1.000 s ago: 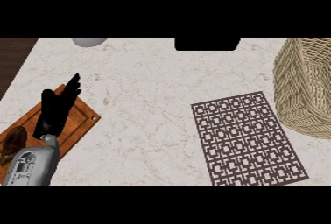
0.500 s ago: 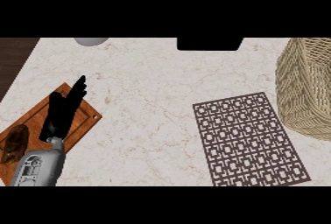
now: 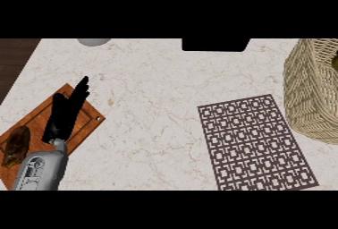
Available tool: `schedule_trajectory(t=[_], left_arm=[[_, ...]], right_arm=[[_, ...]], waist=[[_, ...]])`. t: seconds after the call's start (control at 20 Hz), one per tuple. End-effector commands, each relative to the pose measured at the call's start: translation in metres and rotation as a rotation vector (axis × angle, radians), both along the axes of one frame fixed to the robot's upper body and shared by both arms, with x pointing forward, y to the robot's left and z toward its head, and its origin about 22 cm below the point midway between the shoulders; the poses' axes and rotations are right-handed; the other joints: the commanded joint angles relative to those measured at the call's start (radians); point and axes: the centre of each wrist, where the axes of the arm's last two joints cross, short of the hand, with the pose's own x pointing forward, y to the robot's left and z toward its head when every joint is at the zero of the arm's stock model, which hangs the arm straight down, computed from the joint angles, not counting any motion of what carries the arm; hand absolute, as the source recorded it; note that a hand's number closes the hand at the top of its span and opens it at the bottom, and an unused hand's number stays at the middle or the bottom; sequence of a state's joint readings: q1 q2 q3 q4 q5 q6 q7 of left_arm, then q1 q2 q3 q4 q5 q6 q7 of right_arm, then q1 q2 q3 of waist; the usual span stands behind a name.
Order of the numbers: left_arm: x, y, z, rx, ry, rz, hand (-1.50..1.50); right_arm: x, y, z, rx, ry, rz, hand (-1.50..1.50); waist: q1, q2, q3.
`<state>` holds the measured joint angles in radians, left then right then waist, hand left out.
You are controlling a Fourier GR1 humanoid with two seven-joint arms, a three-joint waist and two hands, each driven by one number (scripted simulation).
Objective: Pick the pear from the placemat and place it in the basket
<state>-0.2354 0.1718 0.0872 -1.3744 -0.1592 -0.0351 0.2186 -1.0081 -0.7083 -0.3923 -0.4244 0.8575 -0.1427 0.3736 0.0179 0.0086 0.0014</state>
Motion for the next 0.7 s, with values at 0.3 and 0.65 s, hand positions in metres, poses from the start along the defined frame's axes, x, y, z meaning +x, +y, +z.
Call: schedule_trajectory(t=[0.3, 0.65], left_arm=[[-0.009, -0.005, 0.005, 0.005, -0.010, -0.002, 0.00], [0.000, 0.012, -0.004, 0.015, 0.005, 0.038, 0.00]], right_arm=[[-0.014, -0.020, -0.004, -0.010, -0.337, -0.105, -1.50], [-0.051, -0.057, -0.013, 0.016, -0.473, -0.277, -1.50]], waist=[[0.005, -0.005, 0.000], [-0.038, -0.012, -0.002]])
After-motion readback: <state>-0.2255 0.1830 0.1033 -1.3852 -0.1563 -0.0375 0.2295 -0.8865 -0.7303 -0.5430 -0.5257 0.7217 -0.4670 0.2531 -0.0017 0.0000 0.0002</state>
